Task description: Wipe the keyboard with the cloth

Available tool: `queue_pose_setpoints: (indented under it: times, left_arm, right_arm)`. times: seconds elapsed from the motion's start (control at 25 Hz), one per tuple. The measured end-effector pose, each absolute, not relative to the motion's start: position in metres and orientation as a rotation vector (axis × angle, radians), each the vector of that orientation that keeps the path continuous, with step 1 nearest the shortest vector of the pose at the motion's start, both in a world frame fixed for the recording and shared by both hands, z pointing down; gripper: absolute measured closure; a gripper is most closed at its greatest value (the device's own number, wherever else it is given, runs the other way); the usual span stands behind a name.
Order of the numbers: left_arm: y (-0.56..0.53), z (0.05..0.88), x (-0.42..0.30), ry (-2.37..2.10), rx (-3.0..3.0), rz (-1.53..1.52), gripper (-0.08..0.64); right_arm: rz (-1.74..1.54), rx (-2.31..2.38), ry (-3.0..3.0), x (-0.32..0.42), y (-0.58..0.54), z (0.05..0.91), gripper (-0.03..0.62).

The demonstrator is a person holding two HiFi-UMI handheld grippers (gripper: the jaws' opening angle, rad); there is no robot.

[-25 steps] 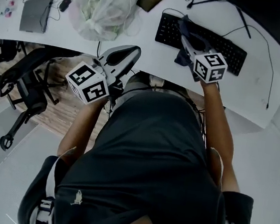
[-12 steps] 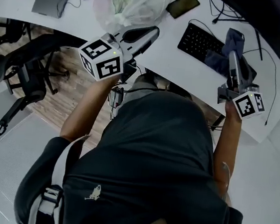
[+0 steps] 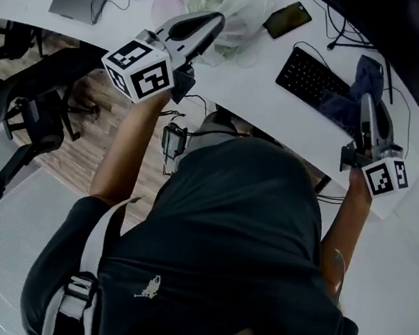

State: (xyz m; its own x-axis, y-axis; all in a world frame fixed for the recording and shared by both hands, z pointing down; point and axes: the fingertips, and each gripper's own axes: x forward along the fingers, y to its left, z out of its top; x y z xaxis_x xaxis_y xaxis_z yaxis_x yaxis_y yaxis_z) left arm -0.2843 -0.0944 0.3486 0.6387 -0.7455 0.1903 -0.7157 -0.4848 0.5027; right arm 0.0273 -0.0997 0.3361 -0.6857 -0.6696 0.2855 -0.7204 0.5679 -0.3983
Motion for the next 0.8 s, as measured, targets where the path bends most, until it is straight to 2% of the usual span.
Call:
queue_pose_setpoints:
  times: [0.28, 0.56, 0.8]
  left_arm:
    - [-0.092, 0.365, -0.288, -1.057, 2.289, -0.072, 0.555]
    - [-0.046, 0.395, -0.208, -0.708, 2.269, -0.038, 0.555]
    - [0.008, 0.422, -0.150, -0.405, 2.255, 0.122, 0.555]
  right_arm:
    - [0.712, 1.247, -2.628, 0.021, -0.094, 0.330, 0.542]
    - [0.688, 1.303, -2.587, 0.012, -0.083, 0.325, 0.543]
    - [0.719, 1.339, -2.541, 0.016, -0.072, 0.334, 0.542]
